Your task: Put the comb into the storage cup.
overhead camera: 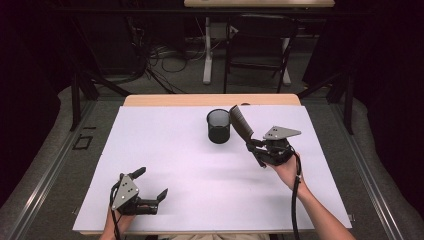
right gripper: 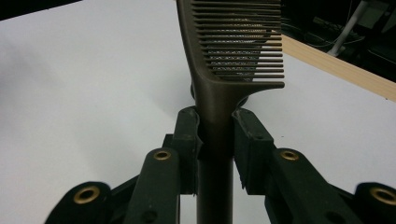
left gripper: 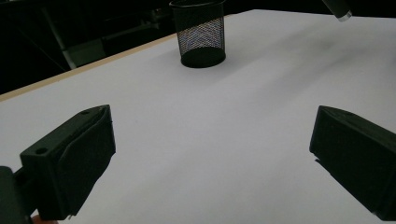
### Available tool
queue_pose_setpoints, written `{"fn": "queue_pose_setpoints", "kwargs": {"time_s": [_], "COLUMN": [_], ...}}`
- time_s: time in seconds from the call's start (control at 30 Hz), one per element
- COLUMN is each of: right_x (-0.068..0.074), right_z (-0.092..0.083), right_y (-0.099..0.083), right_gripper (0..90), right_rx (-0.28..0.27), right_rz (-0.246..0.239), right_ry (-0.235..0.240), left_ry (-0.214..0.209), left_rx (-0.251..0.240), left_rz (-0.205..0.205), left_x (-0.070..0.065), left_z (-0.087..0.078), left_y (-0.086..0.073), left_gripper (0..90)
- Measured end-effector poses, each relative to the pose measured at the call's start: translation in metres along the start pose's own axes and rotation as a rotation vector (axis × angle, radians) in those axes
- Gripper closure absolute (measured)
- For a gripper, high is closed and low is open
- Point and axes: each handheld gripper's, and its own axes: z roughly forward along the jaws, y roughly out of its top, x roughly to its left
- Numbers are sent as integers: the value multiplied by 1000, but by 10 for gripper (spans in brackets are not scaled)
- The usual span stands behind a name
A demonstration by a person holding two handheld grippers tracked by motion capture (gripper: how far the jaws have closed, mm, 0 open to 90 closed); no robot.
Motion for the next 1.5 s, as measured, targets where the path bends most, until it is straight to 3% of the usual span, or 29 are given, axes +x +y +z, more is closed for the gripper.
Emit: {"fn": "queue_pose_setpoints", "kwargs": {"time_s": [1.5], "right_x": [-2], "right_z": [8], "right_y": [22], "right_gripper": [727], "right_rx": [-82], "right_rz": [3], "right_ry": [-23], "left_ry": [3], "left_rx": [-1], "left_rz": [1], "left_x": [-1], "left_z": [1], "left_y": [0], "left_gripper": [3]}}
